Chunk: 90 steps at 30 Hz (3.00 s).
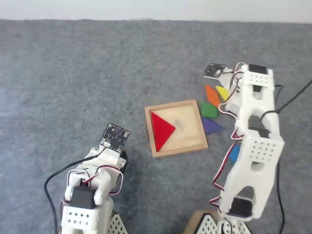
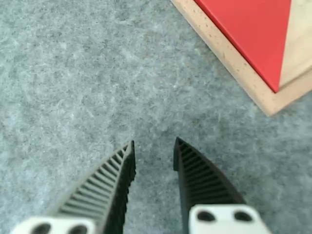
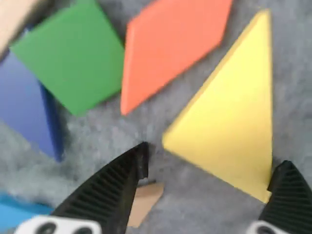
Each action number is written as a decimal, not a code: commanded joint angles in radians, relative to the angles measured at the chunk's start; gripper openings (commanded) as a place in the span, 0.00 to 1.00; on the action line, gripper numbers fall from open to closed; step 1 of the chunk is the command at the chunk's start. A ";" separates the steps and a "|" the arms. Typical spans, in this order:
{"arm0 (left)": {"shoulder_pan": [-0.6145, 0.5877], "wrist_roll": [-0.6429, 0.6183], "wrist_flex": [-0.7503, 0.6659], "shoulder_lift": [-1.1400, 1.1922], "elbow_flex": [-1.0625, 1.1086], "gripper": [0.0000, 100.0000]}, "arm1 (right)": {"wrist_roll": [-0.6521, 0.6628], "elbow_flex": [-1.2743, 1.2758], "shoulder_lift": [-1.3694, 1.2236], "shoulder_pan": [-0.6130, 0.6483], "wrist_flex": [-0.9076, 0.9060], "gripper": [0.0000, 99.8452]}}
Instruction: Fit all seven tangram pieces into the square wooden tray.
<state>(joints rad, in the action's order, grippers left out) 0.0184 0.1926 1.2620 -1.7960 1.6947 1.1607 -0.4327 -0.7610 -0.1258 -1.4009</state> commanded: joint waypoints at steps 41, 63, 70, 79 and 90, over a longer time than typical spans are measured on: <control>-0.002 -0.008 0.003 -0.021 -0.012 0.12 | -0.845 -0.035 0.015 0.139 0.102 0.37; -0.002 -0.008 0.003 -0.021 -0.012 0.12 | -0.944 -0.127 0.007 0.240 0.127 0.37; -0.002 -0.008 0.003 -0.021 -0.012 0.12 | -0.971 -0.123 -0.016 0.231 0.209 0.37; -0.002 -0.008 0.003 -0.021 -0.012 0.12 | -0.933 -0.176 -0.085 0.171 0.081 0.37; -0.002 -0.008 0.003 -0.021 -0.012 0.12 | -0.931 -0.204 -0.093 0.133 0.002 0.37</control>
<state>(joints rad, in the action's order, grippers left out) 0.0184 0.1926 1.2620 -1.7960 1.6947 0.2171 -0.5969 -0.8577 0.0506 -1.3656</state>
